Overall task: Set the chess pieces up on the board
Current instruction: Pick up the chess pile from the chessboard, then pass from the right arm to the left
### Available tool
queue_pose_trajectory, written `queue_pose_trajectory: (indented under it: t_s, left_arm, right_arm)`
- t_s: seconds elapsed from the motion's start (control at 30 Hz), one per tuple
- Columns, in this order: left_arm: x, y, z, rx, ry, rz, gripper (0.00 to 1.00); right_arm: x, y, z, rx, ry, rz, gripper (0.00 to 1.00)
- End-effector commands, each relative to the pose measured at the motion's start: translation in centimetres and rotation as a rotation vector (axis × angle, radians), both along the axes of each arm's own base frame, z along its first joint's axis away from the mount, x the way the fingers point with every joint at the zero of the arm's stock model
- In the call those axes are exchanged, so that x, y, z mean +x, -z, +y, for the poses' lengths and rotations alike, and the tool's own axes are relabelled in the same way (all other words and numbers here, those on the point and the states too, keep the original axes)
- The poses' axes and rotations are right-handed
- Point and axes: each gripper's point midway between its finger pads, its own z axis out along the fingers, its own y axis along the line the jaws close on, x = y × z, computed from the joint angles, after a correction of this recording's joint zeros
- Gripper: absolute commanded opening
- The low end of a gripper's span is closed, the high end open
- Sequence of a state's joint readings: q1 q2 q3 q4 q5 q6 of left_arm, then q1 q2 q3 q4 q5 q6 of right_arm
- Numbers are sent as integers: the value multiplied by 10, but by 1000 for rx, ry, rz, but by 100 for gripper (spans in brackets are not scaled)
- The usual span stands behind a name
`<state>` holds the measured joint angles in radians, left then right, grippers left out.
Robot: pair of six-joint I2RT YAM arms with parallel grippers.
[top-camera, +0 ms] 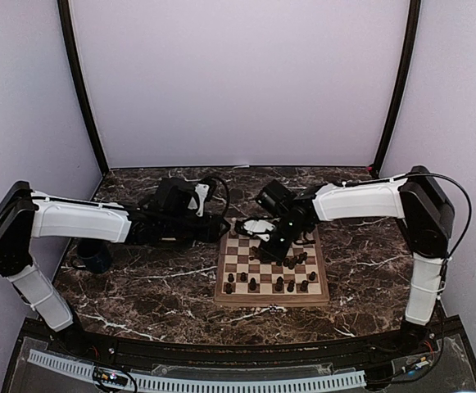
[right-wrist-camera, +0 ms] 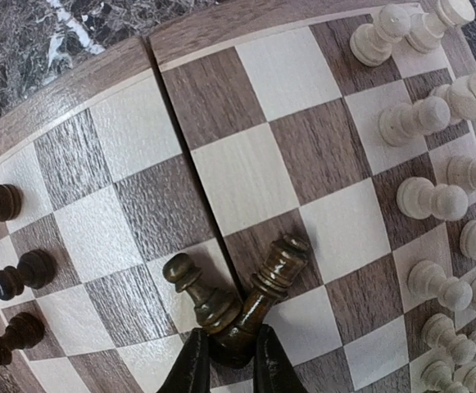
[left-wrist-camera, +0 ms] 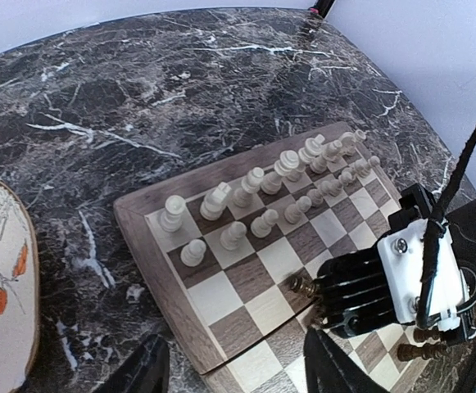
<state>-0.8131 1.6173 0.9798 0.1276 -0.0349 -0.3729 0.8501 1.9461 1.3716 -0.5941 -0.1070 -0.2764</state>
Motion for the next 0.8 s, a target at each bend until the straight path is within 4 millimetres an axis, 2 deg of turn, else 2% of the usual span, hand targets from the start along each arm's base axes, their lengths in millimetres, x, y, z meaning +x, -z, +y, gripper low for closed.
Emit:
queue_pose_trajectory:
  t_s: [0.0,0.3,0.57,0.77]
  left_arm:
    - [-6,1,-13,-131,48,73,59]
    - [-13,-4,-28,-513,137,275,58]
    - [-20,-6,-50,-639,232,371,54]
    - [-21,-1,-58,-649,252,412,47]
  right_arm:
    - [-5,-19,-3,37,-39,-59,12]
    - [-14,-44,5,148,-95,-94,11]
    - [-16,-53,11,189,-116,-92,10]
    - [-19,-66,16,227,-134,-102,10]
